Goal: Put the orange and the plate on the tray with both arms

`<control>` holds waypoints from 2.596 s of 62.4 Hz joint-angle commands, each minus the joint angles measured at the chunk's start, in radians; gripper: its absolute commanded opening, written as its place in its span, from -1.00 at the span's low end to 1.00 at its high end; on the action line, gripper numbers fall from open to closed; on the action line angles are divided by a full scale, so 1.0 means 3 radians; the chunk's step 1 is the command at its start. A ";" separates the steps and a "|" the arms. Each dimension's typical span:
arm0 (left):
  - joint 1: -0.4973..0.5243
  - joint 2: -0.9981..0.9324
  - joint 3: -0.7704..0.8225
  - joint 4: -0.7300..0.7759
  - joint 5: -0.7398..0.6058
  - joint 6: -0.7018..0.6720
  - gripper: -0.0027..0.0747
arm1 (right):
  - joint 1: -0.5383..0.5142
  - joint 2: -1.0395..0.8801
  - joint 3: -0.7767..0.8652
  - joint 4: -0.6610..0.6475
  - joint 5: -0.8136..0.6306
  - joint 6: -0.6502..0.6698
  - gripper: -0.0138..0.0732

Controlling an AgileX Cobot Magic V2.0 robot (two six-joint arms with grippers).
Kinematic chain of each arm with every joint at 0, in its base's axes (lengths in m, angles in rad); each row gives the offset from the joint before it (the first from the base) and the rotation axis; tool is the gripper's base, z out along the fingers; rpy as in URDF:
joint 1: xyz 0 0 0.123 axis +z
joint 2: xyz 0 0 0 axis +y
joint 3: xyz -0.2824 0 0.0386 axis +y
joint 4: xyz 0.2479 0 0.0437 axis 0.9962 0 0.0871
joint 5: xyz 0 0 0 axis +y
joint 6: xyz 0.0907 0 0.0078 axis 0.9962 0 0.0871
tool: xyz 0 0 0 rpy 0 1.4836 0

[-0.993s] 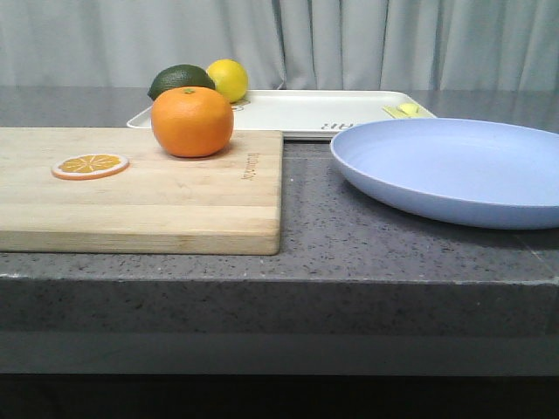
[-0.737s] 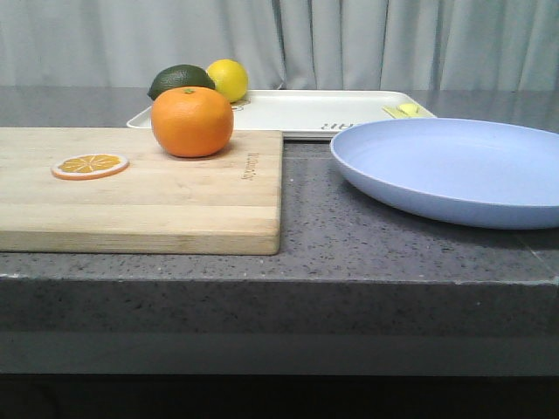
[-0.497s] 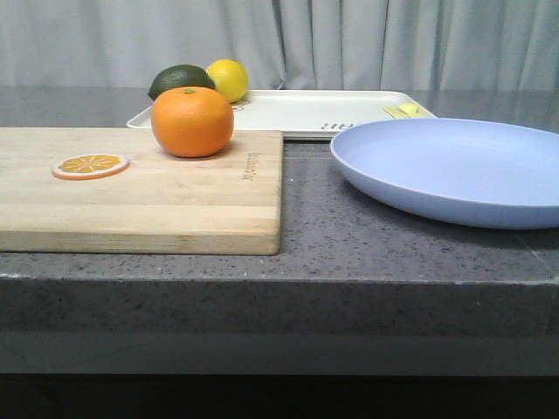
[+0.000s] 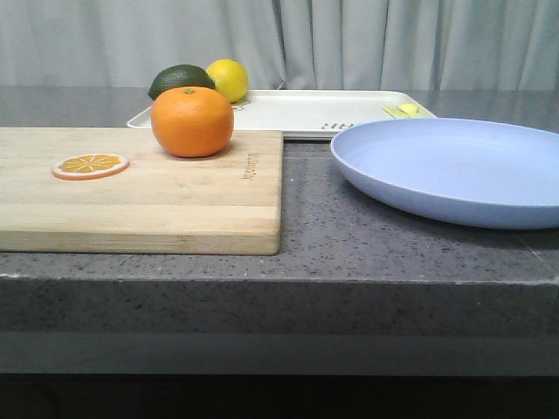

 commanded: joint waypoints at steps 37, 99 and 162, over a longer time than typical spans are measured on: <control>0.0000 0.0694 -0.1881 -0.0094 0.1066 -0.0016 -0.98 | 0.0003 0.0627 -0.1729 -0.0049 0.0892 0.0003 -0.84; -0.0007 0.1996 -0.2359 -0.0055 0.1412 -0.0010 -0.08 | 0.0003 0.2098 -0.2198 -0.0066 0.1497 -0.0001 0.50; -0.1545 0.4600 -0.3882 0.0468 0.1256 -0.0003 0.65 | 0.0003 0.2098 -0.2190 -0.0066 0.1489 -0.0001 0.68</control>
